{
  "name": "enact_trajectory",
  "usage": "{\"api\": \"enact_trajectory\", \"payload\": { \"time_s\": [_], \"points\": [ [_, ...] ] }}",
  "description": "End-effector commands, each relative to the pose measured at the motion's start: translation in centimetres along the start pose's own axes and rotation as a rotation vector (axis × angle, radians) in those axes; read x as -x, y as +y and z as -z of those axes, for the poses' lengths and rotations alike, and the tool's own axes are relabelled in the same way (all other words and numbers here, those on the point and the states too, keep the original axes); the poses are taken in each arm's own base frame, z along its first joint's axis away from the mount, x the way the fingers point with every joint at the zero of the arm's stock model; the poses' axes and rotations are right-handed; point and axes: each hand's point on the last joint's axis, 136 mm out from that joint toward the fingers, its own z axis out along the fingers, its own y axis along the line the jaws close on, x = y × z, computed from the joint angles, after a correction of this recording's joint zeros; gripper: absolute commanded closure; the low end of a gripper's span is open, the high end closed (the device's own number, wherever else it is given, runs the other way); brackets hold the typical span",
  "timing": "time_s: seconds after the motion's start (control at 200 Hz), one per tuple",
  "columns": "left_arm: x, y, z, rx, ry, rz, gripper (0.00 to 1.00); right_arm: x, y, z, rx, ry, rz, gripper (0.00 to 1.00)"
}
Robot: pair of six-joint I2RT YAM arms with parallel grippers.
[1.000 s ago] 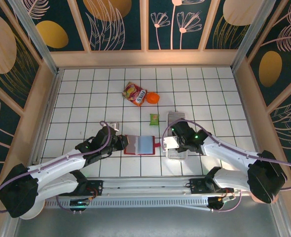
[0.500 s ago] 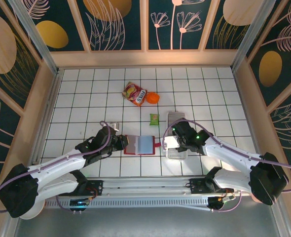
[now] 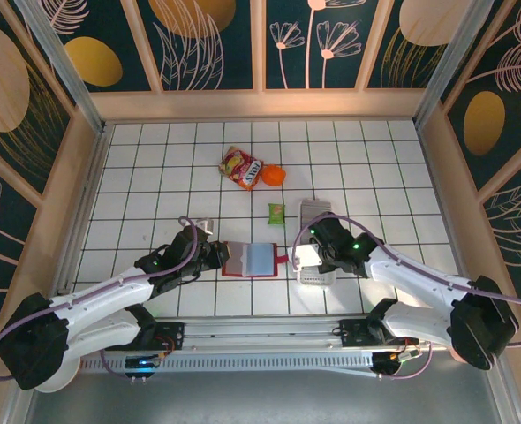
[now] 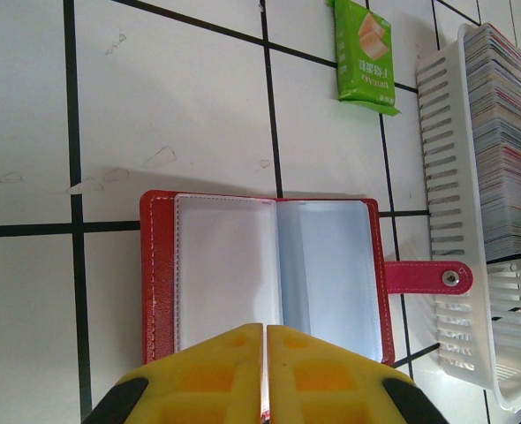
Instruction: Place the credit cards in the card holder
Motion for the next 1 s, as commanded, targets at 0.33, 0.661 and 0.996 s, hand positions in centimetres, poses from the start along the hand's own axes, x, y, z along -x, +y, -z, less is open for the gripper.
{"api": "enact_trajectory", "payload": {
  "time_s": [0.33,0.661,0.996],
  "points": [
    [-0.2,-0.3,0.1,-0.024,0.004,0.008,0.91,1.6,1.9,1.7,0.146,-0.096,-0.086,1.0],
    [-0.4,-0.1,-0.1,-0.019,0.007,0.011,0.91,1.1,4.0,0.6,0.195,-0.07,-0.08,0.93],
    [-0.5,-0.1,-0.2,-0.02,0.013,0.01,0.9,1.4,4.2,-0.7,0.173,-0.06,-0.062,0.69]
  ]
}}
